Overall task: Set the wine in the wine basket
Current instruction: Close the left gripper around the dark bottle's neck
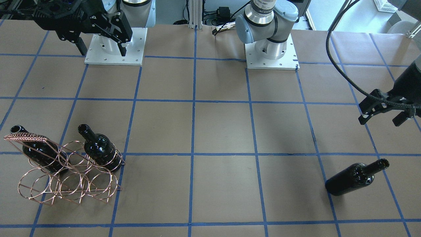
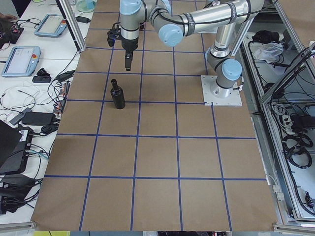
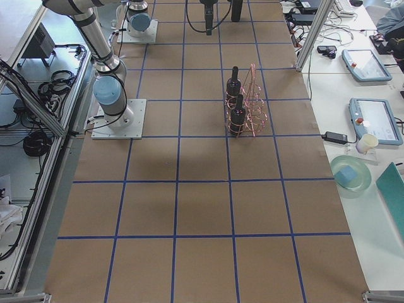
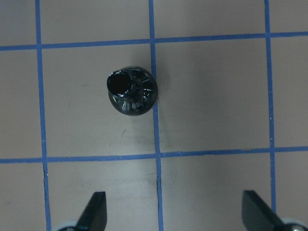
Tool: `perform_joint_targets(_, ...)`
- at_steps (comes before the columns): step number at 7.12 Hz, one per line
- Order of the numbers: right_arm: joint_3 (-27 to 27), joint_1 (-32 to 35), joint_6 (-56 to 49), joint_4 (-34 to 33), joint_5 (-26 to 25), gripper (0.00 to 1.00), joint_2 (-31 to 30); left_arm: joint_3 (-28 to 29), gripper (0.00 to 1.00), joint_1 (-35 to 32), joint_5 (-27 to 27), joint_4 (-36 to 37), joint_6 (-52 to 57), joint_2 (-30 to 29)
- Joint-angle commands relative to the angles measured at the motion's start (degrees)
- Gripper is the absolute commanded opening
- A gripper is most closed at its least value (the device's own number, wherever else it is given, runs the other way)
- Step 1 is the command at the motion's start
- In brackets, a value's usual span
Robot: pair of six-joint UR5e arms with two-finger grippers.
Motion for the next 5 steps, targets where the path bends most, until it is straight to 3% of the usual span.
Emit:
perform_joint_targets(1,0.0,0.0,0.0,-0.1,-0.02,1.0,0.08,0.09,1.0,0.17,-1.48,4.28,1.25,-5.66)
perform_joint_targets(5,0.09,0.0,0.17,-0.19,0.25,1.0,-0.18,0.35,1.0,0.17,-1.31,9.03,4.76,-10.25)
